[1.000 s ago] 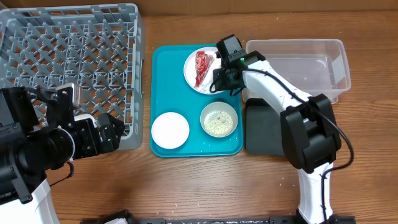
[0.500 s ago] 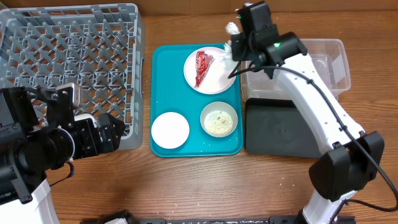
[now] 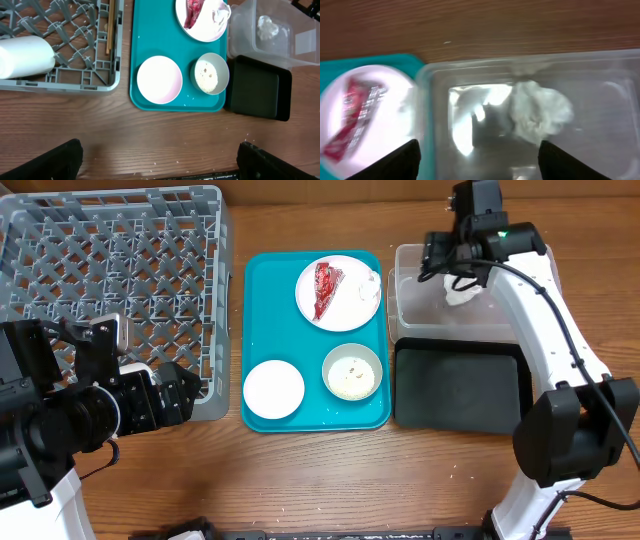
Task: Sort waste into correct bins and load items into the dishwasher
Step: 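Grasp the tissue from the white plate and drop it in the clear bin, then grasp the red wrapper from the plate and drop it in the clear bin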
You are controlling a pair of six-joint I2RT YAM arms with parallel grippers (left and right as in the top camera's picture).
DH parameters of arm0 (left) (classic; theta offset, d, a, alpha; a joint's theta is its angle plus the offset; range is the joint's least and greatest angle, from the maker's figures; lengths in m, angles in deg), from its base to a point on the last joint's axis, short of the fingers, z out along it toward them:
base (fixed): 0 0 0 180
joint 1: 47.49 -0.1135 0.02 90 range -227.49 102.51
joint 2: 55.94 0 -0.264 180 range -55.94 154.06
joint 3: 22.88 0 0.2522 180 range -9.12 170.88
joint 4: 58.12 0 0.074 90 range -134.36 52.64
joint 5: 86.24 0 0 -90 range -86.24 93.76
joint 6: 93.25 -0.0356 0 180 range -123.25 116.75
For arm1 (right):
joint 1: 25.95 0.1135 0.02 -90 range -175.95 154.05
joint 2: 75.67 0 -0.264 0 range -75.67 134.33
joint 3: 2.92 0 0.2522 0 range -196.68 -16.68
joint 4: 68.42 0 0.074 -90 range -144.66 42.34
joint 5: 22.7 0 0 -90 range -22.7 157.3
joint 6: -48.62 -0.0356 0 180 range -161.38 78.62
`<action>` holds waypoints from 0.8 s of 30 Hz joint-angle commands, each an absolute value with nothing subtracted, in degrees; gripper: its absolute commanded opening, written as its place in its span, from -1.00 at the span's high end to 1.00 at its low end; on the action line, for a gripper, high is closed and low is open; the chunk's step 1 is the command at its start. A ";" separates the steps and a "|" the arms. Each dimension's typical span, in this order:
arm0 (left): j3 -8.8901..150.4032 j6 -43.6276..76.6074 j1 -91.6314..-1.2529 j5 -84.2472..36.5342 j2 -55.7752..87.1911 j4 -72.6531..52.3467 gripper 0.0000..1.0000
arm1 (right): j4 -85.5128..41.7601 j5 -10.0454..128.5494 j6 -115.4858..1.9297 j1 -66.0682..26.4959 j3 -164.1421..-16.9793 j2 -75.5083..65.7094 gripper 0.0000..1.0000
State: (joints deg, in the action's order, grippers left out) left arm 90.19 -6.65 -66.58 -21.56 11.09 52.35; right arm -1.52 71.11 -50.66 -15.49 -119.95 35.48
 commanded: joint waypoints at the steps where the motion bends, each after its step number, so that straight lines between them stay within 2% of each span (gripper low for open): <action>1: 90.45 -7.76 -66.21 -22.63 11.17 52.43 -1.00 | -1.60 59.94 -48.41 -11.49 -122.53 32.44 -0.53; 6: 90.45 -7.76 -66.21 -22.63 11.17 52.43 -1.00 | -3.29 59.70 -48.43 -3.71 -120.54 35.09 -0.43; 11: 90.45 -7.76 -66.21 -22.63 11.19 52.43 -1.00 | -7.57 71.66 -48.43 1.60 -119.01 42.28 -0.46; 15: 90.45 -7.76 -66.21 -22.63 11.17 52.43 -1.00 | -10.59 76.68 -48.84 2.06 -119.01 47.33 -0.37; 19: 90.45 -7.76 -66.21 -22.61 11.17 52.43 -1.00 | -12.82 78.06 -48.84 0.68 -119.01 50.30 -0.36; 24: 90.45 -7.76 -66.21 -22.63 11.17 52.43 -1.00 | -12.77 74.83 -48.80 -0.17 -119.01 54.10 -0.15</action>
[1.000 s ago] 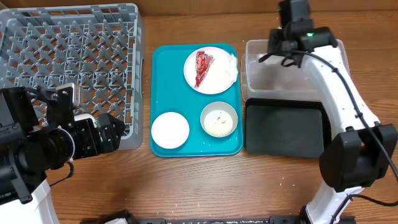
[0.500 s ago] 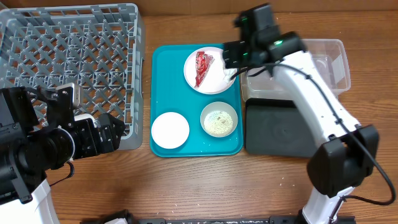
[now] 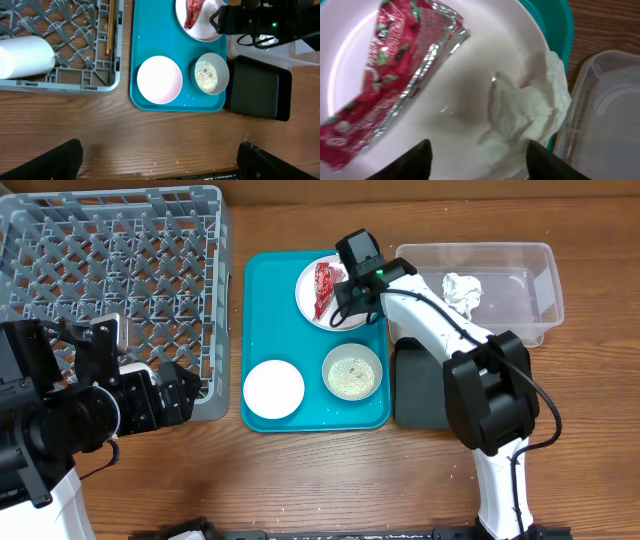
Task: Sort waste into correct bins and load items into the dishwasher
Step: 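Grasp the red wrapper from the plate and drop it in the clear bin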
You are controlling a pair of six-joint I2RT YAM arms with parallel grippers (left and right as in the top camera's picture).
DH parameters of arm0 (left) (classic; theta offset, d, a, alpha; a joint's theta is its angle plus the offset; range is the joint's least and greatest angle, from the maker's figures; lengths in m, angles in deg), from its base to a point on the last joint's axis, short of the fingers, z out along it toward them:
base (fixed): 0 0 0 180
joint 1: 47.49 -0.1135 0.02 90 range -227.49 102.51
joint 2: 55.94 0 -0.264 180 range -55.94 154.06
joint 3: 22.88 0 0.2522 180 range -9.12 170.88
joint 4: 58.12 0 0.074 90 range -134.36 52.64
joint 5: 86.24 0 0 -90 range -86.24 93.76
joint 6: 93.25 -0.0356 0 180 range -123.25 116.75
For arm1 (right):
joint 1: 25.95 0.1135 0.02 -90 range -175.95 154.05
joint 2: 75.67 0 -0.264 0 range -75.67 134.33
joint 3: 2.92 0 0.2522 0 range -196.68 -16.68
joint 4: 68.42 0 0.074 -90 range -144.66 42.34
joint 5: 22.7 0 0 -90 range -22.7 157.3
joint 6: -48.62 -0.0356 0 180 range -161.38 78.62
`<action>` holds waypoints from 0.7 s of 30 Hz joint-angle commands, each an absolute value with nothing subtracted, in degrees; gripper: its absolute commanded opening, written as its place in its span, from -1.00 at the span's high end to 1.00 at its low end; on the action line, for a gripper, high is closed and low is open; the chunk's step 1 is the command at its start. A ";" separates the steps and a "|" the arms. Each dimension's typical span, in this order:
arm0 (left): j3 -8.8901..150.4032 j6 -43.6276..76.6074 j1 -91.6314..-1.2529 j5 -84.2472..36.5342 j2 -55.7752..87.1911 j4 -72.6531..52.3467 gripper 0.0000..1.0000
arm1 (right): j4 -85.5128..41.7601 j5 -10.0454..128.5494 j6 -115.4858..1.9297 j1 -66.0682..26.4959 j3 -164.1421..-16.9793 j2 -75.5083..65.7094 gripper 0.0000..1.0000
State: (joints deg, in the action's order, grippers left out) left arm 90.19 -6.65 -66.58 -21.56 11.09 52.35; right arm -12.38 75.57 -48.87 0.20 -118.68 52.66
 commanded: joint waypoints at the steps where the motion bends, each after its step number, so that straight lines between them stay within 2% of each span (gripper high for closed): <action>1: 90.45 -7.76 -66.21 -22.63 11.17 52.43 -1.00 | -12.79 74.13 -48.78 -0.15 -119.01 54.67 -0.12; 5: 90.45 -7.76 -66.21 -22.63 11.17 52.43 -1.00 | -13.73 73.62 -48.58 0.38 -119.01 55.83 0.11; 11: 90.45 -7.76 -66.21 -22.63 11.17 52.43 -1.00 | -13.43 73.67 -48.60 0.77 -120.69 55.55 0.92; 21: 90.45 -7.76 -66.21 -22.63 11.17 52.43 -1.00 | -6.19 73.67 -48.84 0.07 -130.77 47.90 0.92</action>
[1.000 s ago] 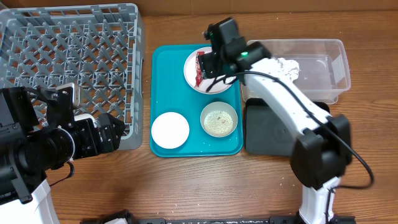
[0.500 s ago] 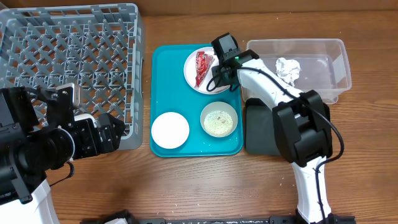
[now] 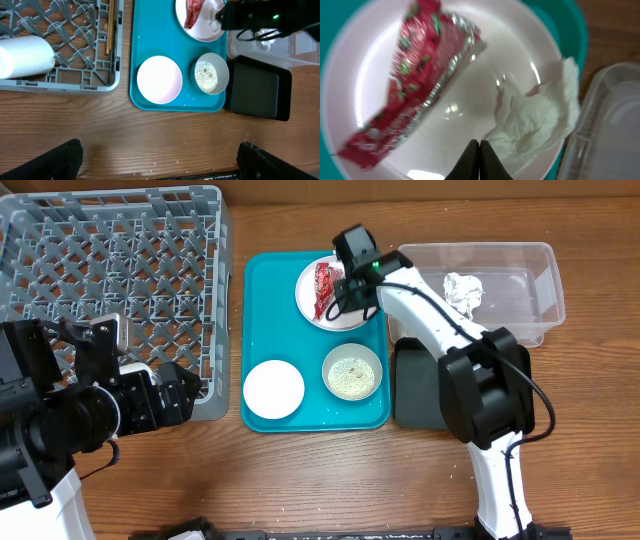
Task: Sort waste into correct bins and load items into the dishwasher
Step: 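Grasp the red wrapper from the plate and drop it in the clear bin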
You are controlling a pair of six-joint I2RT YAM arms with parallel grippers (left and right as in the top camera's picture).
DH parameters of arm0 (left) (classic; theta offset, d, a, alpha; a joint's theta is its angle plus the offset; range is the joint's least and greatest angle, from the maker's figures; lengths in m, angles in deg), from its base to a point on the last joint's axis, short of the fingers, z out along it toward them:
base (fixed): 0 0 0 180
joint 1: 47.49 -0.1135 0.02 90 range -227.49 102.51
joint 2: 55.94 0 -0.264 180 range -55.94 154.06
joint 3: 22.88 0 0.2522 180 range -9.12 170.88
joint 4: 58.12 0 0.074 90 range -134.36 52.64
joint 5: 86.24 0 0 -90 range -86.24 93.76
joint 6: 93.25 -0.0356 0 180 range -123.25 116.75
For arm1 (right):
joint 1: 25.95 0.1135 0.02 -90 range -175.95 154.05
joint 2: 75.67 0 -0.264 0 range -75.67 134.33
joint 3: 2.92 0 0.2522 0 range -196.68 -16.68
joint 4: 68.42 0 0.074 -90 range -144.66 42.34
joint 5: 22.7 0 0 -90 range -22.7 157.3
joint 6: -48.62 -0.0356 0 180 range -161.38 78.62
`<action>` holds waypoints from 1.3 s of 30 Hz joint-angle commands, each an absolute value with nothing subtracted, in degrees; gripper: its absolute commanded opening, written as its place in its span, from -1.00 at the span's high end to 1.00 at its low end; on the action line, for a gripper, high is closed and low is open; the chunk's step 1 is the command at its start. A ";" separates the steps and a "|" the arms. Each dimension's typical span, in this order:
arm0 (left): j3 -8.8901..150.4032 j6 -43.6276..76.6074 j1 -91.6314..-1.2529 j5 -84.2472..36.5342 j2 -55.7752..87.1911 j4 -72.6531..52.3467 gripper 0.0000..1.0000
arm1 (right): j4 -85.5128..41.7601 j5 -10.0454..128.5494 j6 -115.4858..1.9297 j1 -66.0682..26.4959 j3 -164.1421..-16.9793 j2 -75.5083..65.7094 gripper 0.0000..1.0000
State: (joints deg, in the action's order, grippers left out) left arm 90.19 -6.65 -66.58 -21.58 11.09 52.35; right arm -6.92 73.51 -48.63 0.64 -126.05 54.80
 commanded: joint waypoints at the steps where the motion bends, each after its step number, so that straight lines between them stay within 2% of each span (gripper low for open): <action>1: 90.45 -7.76 -66.21 -22.63 11.17 52.43 -1.00 | -5.71 73.67 -48.87 -0.21 -131.42 47.02 0.92; 5: 90.45 -7.76 -66.21 -22.63 11.17 52.43 -1.00 | -4.95 73.25 -51.69 -2.03 -131.71 45.60 0.92; 6: 90.45 -7.76 -66.21 -22.63 11.17 52.43 -1.00 | -4.77 71.98 -51.64 -2.57 -131.27 46.17 0.69; 8: 90.45 -7.76 -66.21 -22.63 11.17 52.43 -1.00 | -4.82 71.04 -51.58 -2.90 -129.91 47.57 -0.13; 9: 90.45 -7.76 -66.21 -22.63 11.17 52.43 -1.00 | -4.95 71.07 -51.36 -2.90 -129.35 48.16 -0.24; 12: 90.45 -7.76 -66.21 -22.63 11.17 52.43 -1.00 | -6.54 71.26 -49.54 -2.86 -127.18 50.91 -0.38; 17: 90.45 -7.76 -66.21 -22.63 11.17 52.43 -1.00 | -7.68 72.33 -48.60 -2.84 -127.14 56.14 -0.34; 22: 90.45 -7.76 -66.21 -22.63 11.17 52.43 -1.00 | -7.79 72.11 -48.84 -2.66 -127.14 58.78 -0.18; 24: 90.45 -7.76 -66.21 -22.61 11.19 52.43 -1.00 | -7.75 71.96 -49.37 -2.64 -127.09 59.44 0.07; 25: 90.45 -7.76 -66.21 -22.63 11.19 52.43 -1.00 | -7.59 71.83 -50.31 -2.64 -127.09 59.74 0.31; 27: 90.45 -7.76 -66.21 -22.61 11.19 52.43 -1.00 | -7.40 71.11 -51.58 -2.66 -126.83 60.18 0.42; 31: 90.45 -7.76 -66.21 -22.63 11.19 52.43 -1.00 | -6.08 68.42 -51.88 -2.27 -127.73 59.61 0.92; 39: 90.45 -7.76 -66.21 -22.63 11.19 52.43 -1.00 | 3.58 68.77 -51.84 -3.36 -139.23 51.15 0.92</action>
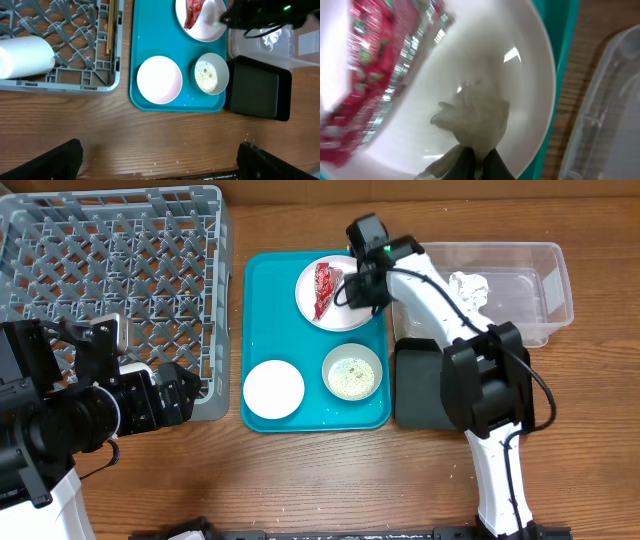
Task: Sort waste into correct bins and load items into the dishwasher
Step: 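Grasp the red wrapper from the plate and drop it in the clear bin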
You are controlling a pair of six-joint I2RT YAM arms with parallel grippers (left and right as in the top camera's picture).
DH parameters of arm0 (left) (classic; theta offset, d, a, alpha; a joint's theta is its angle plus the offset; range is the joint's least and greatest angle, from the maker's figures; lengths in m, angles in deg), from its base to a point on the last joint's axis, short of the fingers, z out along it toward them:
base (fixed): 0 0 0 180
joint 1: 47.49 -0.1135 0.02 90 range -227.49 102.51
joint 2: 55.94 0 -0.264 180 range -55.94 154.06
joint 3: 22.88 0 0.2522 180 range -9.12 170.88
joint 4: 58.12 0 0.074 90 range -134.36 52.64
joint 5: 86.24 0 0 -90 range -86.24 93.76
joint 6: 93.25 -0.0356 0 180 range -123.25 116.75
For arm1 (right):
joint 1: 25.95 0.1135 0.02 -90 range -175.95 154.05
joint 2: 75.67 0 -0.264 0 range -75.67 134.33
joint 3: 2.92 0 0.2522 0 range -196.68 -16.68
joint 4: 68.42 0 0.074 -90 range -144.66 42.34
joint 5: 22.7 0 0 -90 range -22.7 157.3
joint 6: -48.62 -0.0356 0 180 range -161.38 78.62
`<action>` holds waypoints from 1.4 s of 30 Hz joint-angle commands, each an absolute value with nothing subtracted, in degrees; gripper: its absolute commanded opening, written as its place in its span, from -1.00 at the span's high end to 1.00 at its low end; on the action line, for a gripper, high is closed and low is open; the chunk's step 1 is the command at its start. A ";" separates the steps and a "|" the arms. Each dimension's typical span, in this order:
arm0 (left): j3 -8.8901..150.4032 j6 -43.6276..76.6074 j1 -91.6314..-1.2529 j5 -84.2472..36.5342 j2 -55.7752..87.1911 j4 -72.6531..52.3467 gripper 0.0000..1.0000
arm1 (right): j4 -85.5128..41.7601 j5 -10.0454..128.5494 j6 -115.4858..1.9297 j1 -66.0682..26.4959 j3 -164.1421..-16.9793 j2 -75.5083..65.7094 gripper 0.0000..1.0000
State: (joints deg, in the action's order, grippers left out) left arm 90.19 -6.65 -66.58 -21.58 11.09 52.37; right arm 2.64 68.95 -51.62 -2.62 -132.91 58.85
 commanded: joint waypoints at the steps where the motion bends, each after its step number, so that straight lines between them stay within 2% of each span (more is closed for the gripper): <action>1: 90.45 -7.76 -66.21 -22.63 11.19 52.43 -1.00 | 4.12 69.36 -51.84 -4.56 -140.51 48.99 0.92; 12: 90.45 -7.76 -66.21 -22.63 11.19 52.43 -1.00 | 8.49 72.62 -53.41 -16.56 -135.79 48.70 0.91; 13: 90.45 -7.76 -66.21 -22.63 11.19 52.43 -1.00 | 8.58 71.79 -53.41 -17.31 -134.88 48.75 0.67; 14: 90.45 -7.76 -66.21 -22.63 11.19 52.43 -1.00 | 8.84 71.20 -53.41 -17.59 -134.74 48.75 0.16; 15: 90.45 -7.76 -66.21 -22.63 11.19 52.43 -1.00 | 9.11 69.99 -53.35 -17.87 -134.85 48.73 -0.09; 19: 90.45 -7.76 -66.21 -22.63 11.19 52.43 -1.00 | 8.80 59.85 -48.69 -16.85 -136.10 47.20 -0.51; 24: 90.45 -7.76 -66.21 -22.63 11.19 52.43 -1.00 | 7.51 53.51 -48.41 -10.99 -135.88 46.89 -0.49; 27: 90.45 -7.76 -66.21 -22.63 11.17 52.43 -1.00 | 2.99 55.00 -48.45 -4.30 -134.35 48.66 -0.50; 29: 90.45 -7.76 -66.21 -22.63 11.19 52.43 -1.00 | -0.75 56.62 -48.65 -1.72 -132.56 49.56 -0.57; 33: 90.45 -7.76 -66.21 -22.63 11.28 52.43 -1.00 | -7.83 62.34 -49.11 2.34 -129.94 52.77 -0.57; 39: 90.45 -7.76 -66.21 -22.63 11.28 52.43 -1.00 | -9.49 66.85 -52.87 3.66 -129.48 58.41 -0.43; 42: 90.45 -7.76 -66.21 -22.63 11.28 52.43 -1.00 | -9.47 66.85 -54.26 3.55 -129.46 59.92 -0.26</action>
